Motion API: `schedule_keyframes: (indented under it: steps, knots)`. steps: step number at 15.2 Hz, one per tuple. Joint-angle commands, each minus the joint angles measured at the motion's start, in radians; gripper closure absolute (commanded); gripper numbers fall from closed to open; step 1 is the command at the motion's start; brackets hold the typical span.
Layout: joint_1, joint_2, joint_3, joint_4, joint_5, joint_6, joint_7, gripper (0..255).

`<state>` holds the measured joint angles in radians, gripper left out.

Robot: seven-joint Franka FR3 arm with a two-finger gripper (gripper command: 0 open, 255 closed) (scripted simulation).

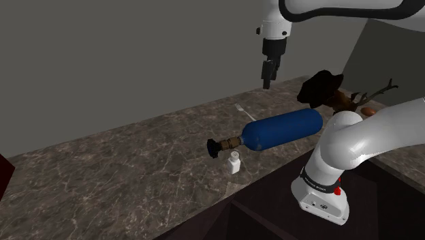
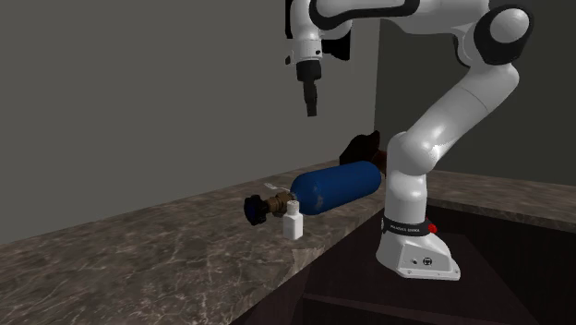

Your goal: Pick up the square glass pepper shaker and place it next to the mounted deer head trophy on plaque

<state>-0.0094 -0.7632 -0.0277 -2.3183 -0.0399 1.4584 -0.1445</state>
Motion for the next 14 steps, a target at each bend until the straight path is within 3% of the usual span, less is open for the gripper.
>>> schedule_keyframes:
  steps: [1,8,14]
  knots:
    - [0.000,0.000,0.000,0.000,0.000,0.000,0.000,0]
    - [0.047,-0.086,0.131,-0.211,0.096,0.177,0.149,0]
    - [0.102,-0.091,0.265,-0.344,0.190,0.352,0.280,0]
